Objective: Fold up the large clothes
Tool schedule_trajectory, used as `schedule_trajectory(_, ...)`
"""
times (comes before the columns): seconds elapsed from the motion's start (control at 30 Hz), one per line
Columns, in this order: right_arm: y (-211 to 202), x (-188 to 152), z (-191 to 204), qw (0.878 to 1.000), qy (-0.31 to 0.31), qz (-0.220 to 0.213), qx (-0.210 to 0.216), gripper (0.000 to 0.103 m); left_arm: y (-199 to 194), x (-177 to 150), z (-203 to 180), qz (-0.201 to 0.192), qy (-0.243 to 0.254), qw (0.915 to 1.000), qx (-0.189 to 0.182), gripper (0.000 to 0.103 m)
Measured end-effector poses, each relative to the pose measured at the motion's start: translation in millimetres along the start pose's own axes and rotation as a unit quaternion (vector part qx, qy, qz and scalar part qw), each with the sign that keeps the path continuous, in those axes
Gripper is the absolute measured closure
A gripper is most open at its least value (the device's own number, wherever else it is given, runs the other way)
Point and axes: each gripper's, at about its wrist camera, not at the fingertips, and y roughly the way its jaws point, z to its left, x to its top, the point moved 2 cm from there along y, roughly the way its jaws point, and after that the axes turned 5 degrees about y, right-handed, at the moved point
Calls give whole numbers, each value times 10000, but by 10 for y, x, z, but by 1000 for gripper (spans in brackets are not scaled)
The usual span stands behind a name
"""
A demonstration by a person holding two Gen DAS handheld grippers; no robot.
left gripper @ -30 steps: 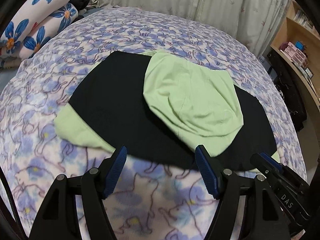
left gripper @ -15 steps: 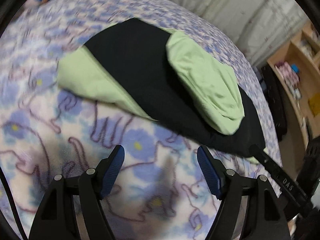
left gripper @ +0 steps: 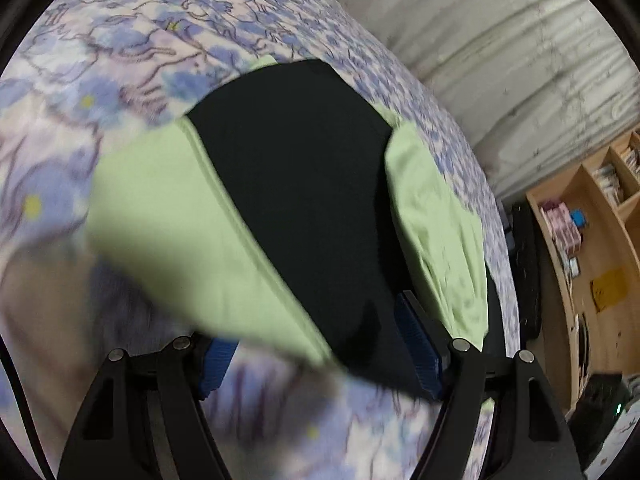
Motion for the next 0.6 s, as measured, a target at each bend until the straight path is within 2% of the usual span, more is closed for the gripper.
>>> schedule_trajectory(0.1, 45, 65, 33, 9999, -102, -66, -104, 65, 80, 196, 76, -260, -230, 9993, -123, 31)
schedule_trajectory(0.13, 65, 101, 45, 9998, -135, -99, -134, 65, 107, 255, 89, -368, -280, 9988, -150, 40)
schedule_trajectory(0.17, 82, 134, 50, 9997, -153, -124, -157, 65, 142, 310, 101, -478, -298, 9983, -127, 59)
schedule_trajectory(0.2, 107, 186, 56, 9996, -165, -164, -179, 65, 189, 351, 128, -520, -311, 9982, -34, 71)
schedule_trajectory(0.23, 137, 248, 60, 9994, -170, -223, -204, 65, 259, 371, 153, -502, -327, 9982, 44, 90)
schedule_trajectory(0.37, 292, 479, 87, 9977, -286, -459, -402, 65, 312, 299, 285, -609, -434, 9970, -199, 95)
schedule_trajectory(0.43, 468, 556, 114, 9967, -400, -441, -550, 66, 282, 276, 253, -668, -391, 9968, -213, 97)
schedule_trajectory(0.6, 919, 403, 141, 9954, -645, 168, -690, 66, 19, 216, 48, -996, 98, 9950, -16, 98)
